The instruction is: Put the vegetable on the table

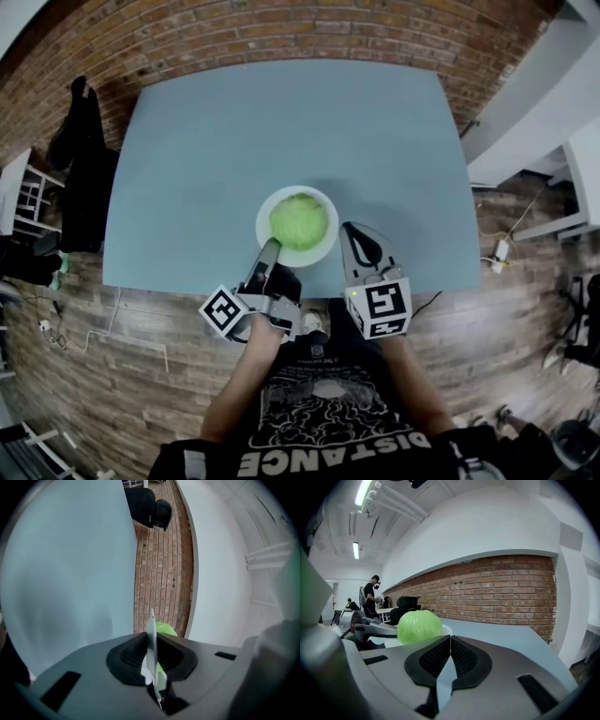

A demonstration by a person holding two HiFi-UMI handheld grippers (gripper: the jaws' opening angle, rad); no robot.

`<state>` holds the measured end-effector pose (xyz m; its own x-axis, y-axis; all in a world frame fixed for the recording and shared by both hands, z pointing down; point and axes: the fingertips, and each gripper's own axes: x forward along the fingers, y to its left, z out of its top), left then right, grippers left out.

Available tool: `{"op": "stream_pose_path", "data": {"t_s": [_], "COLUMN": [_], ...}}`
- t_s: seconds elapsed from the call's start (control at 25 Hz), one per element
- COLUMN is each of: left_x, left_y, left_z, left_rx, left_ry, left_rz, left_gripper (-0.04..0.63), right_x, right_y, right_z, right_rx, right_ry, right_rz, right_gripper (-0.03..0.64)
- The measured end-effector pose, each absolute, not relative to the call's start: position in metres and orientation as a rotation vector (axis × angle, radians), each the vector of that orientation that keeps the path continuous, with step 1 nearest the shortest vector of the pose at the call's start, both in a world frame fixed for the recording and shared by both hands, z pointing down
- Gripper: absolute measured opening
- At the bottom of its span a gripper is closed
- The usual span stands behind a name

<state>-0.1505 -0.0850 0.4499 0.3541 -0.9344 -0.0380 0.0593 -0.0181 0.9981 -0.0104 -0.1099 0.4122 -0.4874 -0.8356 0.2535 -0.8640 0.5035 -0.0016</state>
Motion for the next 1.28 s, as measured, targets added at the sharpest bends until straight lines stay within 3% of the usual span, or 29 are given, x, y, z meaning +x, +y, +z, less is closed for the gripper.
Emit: {"op": "stream_pose_path", "data": {"t_s": [1.28], "left_x": [-0.137], "left_y": [-0.214], "left_z": [0.547], "left_rx": [1.265], "left_ry": [-1.024], "left_rz": [-0.807], "left_gripper": [0.036], "right_x": [0.007], "right_y": [-0.215], "right_z": [0.467], "right_rx": [1.353], "right_ry": [-2.452], "right_rz": [0.298], "right_gripper": [0.008]}}
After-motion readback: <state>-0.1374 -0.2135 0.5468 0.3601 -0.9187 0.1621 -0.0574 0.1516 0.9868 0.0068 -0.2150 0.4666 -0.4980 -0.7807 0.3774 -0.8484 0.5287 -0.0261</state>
